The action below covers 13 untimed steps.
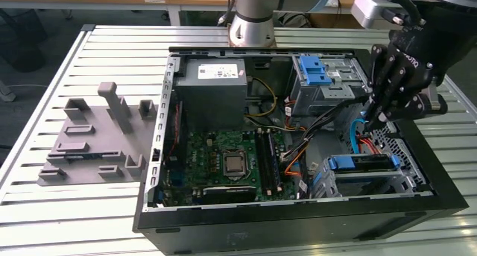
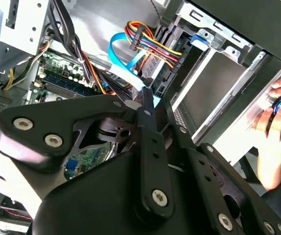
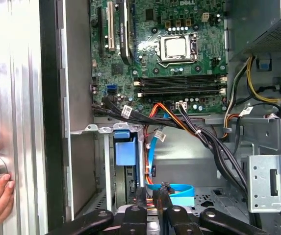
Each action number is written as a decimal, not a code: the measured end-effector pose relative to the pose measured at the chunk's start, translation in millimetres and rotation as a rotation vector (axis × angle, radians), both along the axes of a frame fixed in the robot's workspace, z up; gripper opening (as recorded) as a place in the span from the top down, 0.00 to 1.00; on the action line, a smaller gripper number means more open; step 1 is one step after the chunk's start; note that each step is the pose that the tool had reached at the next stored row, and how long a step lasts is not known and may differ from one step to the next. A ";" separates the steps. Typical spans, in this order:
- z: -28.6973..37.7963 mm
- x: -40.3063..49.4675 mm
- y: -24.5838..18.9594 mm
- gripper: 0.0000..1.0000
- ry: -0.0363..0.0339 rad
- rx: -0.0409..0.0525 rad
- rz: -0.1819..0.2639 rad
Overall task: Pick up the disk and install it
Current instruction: 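Insert the second disk wire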
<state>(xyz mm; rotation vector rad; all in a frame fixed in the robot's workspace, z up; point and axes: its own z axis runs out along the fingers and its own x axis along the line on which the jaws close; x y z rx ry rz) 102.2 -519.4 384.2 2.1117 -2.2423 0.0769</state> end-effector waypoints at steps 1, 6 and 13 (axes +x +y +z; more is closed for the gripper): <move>0.0 0.0 1.2 0.76 0.0001 -0.0001 0.000; -2.9 0.4 2.7 0.76 0.0009 -0.0005 0.000; -8.4 0.9 2.9 0.76 0.0014 -0.0036 0.000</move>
